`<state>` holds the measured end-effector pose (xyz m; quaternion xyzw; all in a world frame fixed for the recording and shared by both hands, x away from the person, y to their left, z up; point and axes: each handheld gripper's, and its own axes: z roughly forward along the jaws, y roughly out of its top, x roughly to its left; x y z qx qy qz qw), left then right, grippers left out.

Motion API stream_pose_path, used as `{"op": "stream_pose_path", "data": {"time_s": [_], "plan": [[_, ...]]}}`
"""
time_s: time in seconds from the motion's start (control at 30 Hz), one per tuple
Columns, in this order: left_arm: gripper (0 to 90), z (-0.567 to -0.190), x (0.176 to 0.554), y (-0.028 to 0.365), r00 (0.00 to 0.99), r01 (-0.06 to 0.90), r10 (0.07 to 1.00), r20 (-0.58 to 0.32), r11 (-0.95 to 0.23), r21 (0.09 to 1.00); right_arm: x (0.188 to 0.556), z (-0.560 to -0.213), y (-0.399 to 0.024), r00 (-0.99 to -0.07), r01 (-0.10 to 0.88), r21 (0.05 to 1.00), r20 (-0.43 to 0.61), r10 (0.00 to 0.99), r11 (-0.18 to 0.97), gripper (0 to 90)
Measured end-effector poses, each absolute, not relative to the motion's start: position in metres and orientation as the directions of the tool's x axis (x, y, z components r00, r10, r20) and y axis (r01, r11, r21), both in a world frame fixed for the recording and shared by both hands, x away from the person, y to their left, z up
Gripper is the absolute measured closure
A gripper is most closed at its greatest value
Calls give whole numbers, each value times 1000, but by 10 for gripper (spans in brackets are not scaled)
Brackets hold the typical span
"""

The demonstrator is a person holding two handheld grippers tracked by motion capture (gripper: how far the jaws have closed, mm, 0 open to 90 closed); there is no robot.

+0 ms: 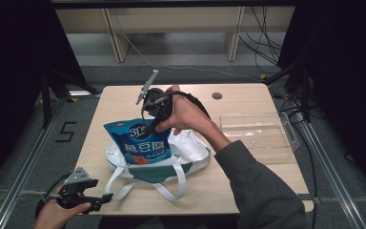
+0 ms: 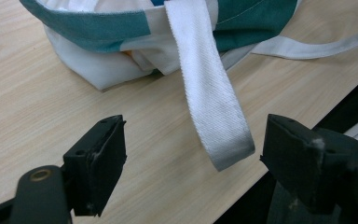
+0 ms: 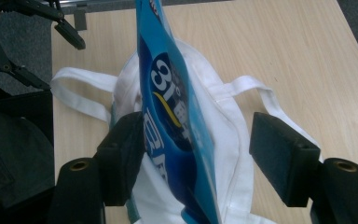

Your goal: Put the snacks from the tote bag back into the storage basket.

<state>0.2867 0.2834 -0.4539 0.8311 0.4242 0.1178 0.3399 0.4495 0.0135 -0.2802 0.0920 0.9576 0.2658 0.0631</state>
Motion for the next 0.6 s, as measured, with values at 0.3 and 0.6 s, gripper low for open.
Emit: {"op": "stream_pose_path", "data": {"time_s": [0.3,0.6], "plan": [[210,-454,287,283,613,630,784,-95,-413,658,452,-278,35,-983,109,464,-79,164,879,532],[210,-454,287,284,615,629,783,-95,-414,659,458,-284,43,-991,63,446,-79,109,893,659]]}}
